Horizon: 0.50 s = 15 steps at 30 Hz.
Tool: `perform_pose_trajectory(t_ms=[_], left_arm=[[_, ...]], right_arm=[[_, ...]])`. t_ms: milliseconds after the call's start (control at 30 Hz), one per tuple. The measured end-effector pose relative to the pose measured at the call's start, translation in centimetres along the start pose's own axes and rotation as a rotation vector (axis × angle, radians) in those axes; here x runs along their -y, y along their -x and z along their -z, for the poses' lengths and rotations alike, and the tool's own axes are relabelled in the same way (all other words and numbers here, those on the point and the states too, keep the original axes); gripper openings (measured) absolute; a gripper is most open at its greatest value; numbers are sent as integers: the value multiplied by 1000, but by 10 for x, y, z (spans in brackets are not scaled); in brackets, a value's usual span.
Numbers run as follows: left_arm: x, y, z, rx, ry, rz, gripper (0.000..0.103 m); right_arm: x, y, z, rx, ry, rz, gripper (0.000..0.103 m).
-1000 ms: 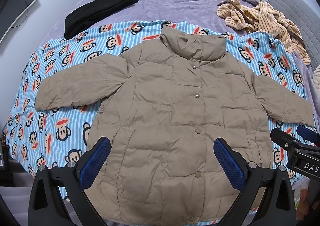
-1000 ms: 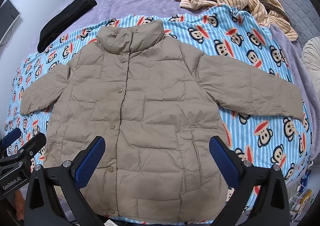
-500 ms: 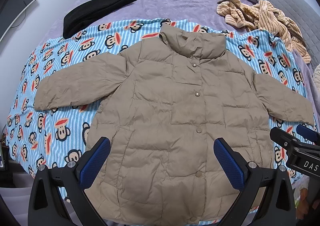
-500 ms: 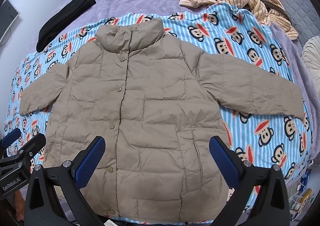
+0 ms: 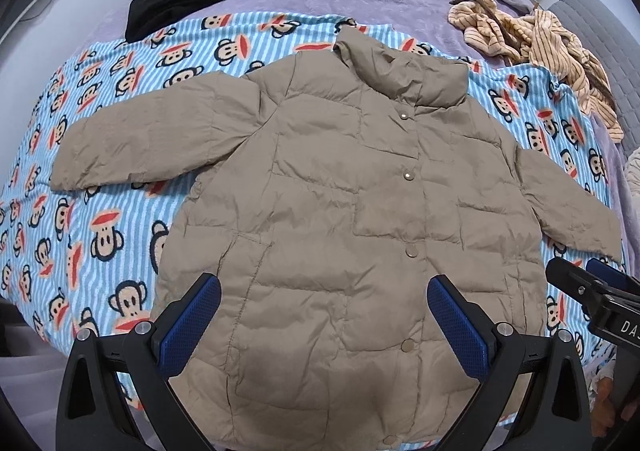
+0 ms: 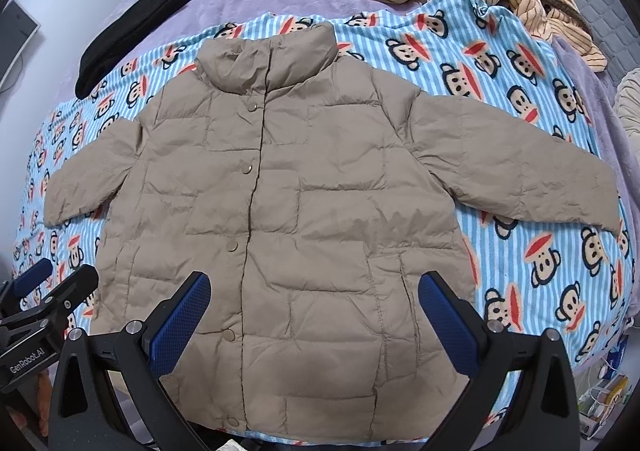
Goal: Fold large clothes
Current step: 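Grasp the jacket sleeve with the left tool and fold it across the body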
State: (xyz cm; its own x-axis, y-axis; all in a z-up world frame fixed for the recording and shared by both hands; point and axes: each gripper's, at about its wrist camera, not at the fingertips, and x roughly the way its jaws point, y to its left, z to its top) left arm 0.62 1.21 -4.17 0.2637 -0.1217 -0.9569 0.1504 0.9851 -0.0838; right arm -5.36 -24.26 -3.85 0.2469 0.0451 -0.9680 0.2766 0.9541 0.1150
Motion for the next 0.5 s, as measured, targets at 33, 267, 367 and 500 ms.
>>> perform_pose_trajectory(t_ms=[33,267,367,500], left_arm=[[-7,-6,0,-5,14,8,103],[-81,-42,-14,-18,130,87,103],[-129,-58,-26,22,204,114,103],[-203,-87,-37,78,346,161,103]], right_arm=[[-2,-2,1,7,1,0,103],[-18,-25,4,11,-50,-126,103],[-33,-38,9,37,-69,-151,103],[-61,-70,12,-23,-96,-147,103]])
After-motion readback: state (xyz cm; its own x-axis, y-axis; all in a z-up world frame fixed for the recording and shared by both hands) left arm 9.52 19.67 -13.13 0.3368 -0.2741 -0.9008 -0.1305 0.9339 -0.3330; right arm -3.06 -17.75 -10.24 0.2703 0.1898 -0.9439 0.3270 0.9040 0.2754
